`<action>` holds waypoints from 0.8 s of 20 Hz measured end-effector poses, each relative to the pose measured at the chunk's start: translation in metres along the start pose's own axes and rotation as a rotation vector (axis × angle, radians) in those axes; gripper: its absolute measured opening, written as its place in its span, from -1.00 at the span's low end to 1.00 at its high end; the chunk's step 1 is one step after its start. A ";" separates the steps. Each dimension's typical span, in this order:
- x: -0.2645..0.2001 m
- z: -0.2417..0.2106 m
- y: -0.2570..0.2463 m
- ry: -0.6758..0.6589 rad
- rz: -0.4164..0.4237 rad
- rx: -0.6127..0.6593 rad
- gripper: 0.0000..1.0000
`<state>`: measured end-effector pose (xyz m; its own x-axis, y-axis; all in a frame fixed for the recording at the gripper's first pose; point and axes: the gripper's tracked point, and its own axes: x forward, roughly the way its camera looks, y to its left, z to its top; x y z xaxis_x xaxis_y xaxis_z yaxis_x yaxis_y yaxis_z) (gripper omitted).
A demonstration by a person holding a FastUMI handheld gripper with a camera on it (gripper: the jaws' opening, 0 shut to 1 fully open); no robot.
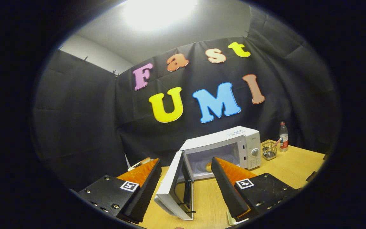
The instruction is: Open the microwave, put the food inside, and close the microwave door.
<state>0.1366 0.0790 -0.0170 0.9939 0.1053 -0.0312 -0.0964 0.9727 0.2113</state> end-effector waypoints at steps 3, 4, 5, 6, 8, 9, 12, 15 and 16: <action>-0.011 -0.016 0.033 0.038 0.068 -0.089 0.92; -0.013 -0.024 0.045 0.048 0.103 -0.124 0.92; -0.015 -0.032 0.054 0.056 0.129 -0.156 0.92; -0.017 -0.043 0.065 0.073 0.166 -0.183 0.86; -0.016 -0.073 0.077 0.128 0.215 -0.243 0.64; -0.014 -0.088 0.084 0.158 0.243 -0.267 0.43; -0.014 -0.130 0.102 0.249 0.340 -0.298 -0.45; -0.003 -0.152 0.091 0.308 0.308 -0.303 -0.81; 0.001 -0.156 0.087 0.323 0.295 -0.303 -0.80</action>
<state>0.1214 0.1958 -0.1512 0.8601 0.3954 -0.3224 -0.4277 0.9033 -0.0333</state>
